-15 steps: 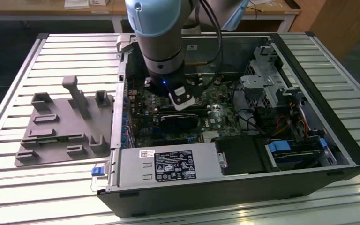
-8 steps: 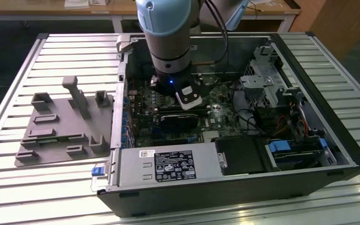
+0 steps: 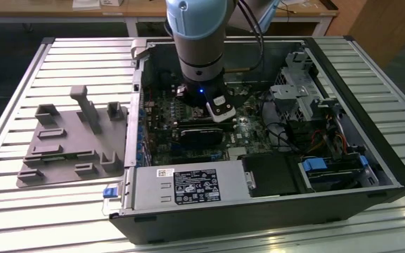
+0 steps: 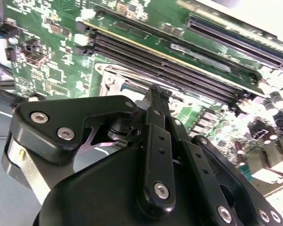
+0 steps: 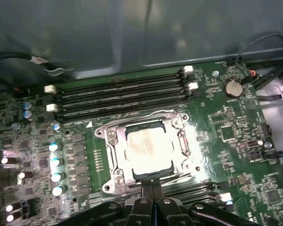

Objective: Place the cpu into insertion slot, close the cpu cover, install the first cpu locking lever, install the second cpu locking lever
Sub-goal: 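Install the second cpu locking lever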

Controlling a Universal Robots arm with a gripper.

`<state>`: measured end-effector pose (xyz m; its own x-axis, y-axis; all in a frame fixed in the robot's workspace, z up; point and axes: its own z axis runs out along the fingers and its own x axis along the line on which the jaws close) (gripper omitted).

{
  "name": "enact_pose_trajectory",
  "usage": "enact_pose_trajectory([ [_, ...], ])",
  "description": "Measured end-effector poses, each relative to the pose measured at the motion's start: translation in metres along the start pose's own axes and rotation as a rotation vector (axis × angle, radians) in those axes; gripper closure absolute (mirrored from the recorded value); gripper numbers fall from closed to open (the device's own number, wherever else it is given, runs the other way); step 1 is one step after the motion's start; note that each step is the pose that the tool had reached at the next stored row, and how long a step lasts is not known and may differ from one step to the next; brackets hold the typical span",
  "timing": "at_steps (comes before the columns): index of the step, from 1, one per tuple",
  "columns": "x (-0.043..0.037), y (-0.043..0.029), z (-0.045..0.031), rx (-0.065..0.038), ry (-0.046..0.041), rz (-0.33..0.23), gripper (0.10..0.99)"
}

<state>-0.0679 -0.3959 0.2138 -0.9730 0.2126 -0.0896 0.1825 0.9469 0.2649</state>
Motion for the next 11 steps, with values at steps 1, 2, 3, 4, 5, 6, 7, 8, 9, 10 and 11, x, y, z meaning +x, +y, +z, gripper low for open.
enact_pose_trajectory([
  [1, -0.0002, 0.0008, 0.0002, 0.001, -0.0001, 0.000, 0.984],
  [2, -0.0004, 0.0017, 0.0005, 0.001, -0.0002, 0.000, 0.984],
  [3, -0.0004, 0.0026, 0.0008, 0.002, -0.0004, 0.000, 0.984],
  [4, -0.0003, 0.0038, 0.0011, 0.003, -0.0008, 0.000, 0.984],
  [5, 0.0000, 0.0059, 0.0016, 0.006, -0.0012, -0.001, 0.984],
  [6, 0.0004, 0.0080, 0.0022, 0.009, -0.0018, -0.001, 0.984],
  [7, 0.0006, 0.0099, 0.0027, 0.013, -0.0026, -0.002, 0.984],
  [8, 0.0008, 0.0116, 0.0031, 0.018, -0.0034, -0.003, 0.984],
  [9, 0.0008, 0.0132, 0.0036, 0.024, -0.0046, -0.003, 0.984],
  [10, 0.0008, 0.0147, 0.0040, 0.032, -0.0059, -0.005, 0.984],
  [11, 0.0006, 0.0161, 0.0044, 0.041, -0.0073, -0.006, 0.984],
])
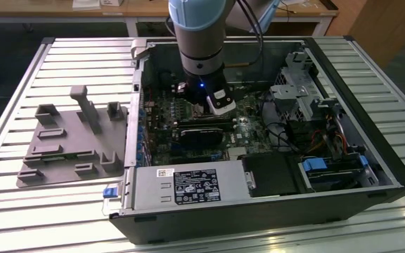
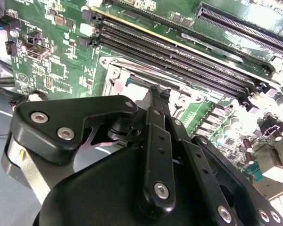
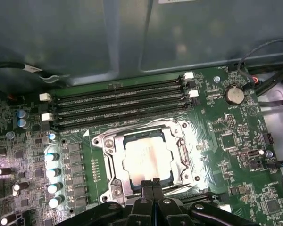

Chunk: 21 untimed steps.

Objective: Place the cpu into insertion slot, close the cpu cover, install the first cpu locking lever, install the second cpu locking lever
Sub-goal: 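Install the second cpu locking lever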

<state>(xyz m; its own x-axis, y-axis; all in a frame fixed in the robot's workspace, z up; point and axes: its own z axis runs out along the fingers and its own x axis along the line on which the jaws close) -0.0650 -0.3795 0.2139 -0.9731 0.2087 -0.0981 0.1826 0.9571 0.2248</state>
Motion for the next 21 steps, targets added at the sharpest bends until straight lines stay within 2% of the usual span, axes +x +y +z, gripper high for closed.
enact_pose_trajectory([
  [3, -0.0005, 0.0045, 0.0012, 0.023, -0.0042, -0.003, 0.984],
  [6, -0.0008, 0.0101, 0.0024, 0.034, -0.0054, -0.005, 0.984],
  [15, 0.0007, 0.0268, 0.0063, 0.036, -0.0060, -0.005, 0.984],
  [18, 0.0008, 0.0288, 0.0063, 0.036, -0.0059, -0.005, 0.984],
  [21, 0.0002, 0.0301, 0.0025, 0.036, -0.0059, -0.005, 0.984],
])
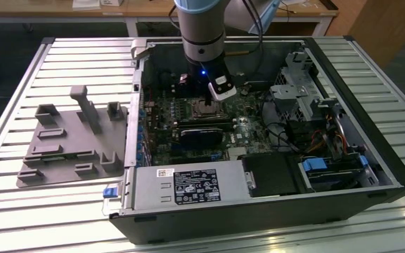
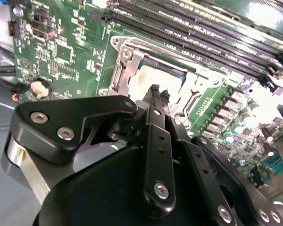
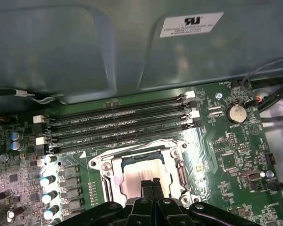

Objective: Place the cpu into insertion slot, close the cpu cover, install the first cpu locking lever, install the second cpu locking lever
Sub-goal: 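Install the second cpu locking lever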

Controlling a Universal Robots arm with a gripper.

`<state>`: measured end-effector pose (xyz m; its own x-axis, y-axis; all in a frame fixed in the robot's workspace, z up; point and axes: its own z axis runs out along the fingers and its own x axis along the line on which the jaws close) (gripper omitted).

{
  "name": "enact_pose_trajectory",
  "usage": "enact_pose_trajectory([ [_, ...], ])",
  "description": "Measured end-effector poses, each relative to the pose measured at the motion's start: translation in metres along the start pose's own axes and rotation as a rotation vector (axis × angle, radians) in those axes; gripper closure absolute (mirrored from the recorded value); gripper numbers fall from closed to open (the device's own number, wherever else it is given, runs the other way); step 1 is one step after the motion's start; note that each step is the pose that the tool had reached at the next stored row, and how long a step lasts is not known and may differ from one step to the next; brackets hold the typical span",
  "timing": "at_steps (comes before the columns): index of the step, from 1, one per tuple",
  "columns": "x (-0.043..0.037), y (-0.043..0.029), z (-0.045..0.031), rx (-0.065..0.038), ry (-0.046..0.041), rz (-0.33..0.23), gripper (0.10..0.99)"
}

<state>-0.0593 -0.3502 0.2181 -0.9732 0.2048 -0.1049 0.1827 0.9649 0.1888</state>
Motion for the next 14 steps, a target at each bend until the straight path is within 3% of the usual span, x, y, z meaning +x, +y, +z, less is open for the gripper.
enact_pose_trajectory([
  [7, -0.0026, 0.0034, -0.0128, 0.000, -0.0001, 0.000, 0.984],
  [14, -0.0029, 0.0035, -0.0133, 0.003, -0.0005, 0.000, 0.984],
])
